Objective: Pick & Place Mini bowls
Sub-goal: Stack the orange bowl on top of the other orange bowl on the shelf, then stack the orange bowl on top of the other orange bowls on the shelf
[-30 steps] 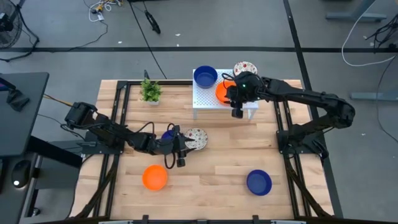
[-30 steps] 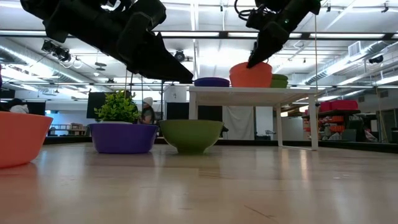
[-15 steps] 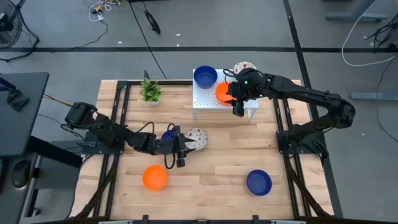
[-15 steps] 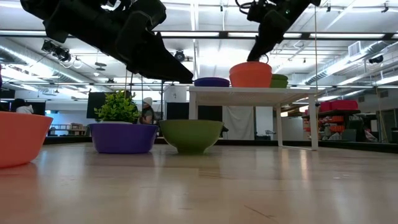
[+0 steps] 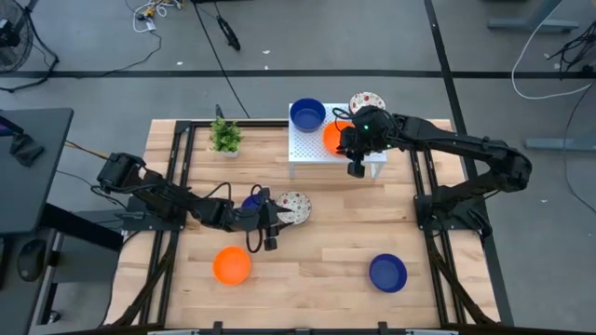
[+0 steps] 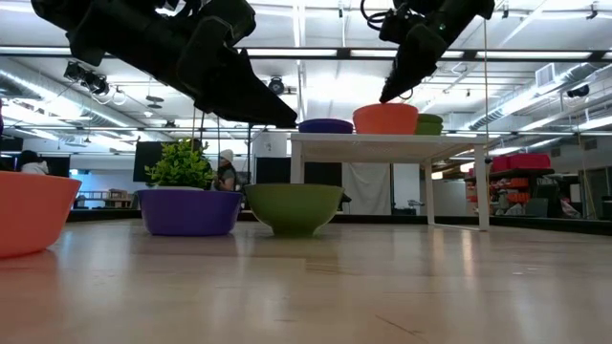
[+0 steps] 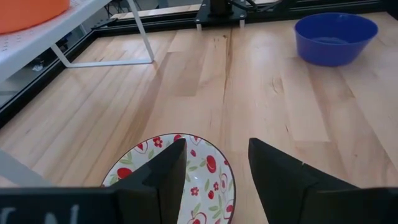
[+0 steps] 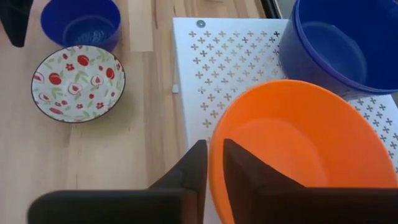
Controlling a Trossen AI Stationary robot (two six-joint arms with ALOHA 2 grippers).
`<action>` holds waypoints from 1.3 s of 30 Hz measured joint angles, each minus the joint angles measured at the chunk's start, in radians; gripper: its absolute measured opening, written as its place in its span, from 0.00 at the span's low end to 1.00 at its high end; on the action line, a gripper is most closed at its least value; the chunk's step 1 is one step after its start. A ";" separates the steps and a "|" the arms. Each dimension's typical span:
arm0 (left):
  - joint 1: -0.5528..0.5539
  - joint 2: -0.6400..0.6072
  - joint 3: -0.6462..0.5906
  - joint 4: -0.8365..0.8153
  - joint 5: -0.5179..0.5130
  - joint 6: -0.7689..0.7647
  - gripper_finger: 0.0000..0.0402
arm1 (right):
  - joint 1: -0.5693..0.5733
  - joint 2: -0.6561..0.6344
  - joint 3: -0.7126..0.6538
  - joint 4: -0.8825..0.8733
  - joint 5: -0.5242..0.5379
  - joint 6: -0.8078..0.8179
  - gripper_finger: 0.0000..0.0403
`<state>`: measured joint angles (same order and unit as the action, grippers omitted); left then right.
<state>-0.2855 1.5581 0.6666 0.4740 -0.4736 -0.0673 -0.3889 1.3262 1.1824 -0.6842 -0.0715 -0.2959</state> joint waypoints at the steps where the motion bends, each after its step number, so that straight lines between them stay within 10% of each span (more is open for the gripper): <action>1: 0.000 0.000 0.000 0.000 0.000 0.000 0.45 | 0.000 0.000 0.000 0.000 0.000 0.000 0.14; 13: 0.000 0.000 0.000 0.000 0.000 0.000 0.45 | 0.075 -0.109 0.030 0.048 0.007 0.078 0.34; 28: -0.108 0.002 0.021 -0.011 -0.037 0.117 0.43 | 0.817 -0.181 -0.327 0.395 0.212 0.399 0.13; 33: -0.236 0.002 0.176 -0.310 -0.181 0.180 0.39 | 0.989 -0.155 -0.527 0.655 0.222 0.516 0.07; 39: -0.341 0.002 0.420 -0.883 -0.228 -0.096 0.32 | 1.100 -0.138 -0.672 0.887 0.284 0.602 0.02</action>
<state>-0.6265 1.5597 1.0871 -0.4093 -0.7011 -0.1637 0.7113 1.1885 0.5108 0.2025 0.2128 0.3058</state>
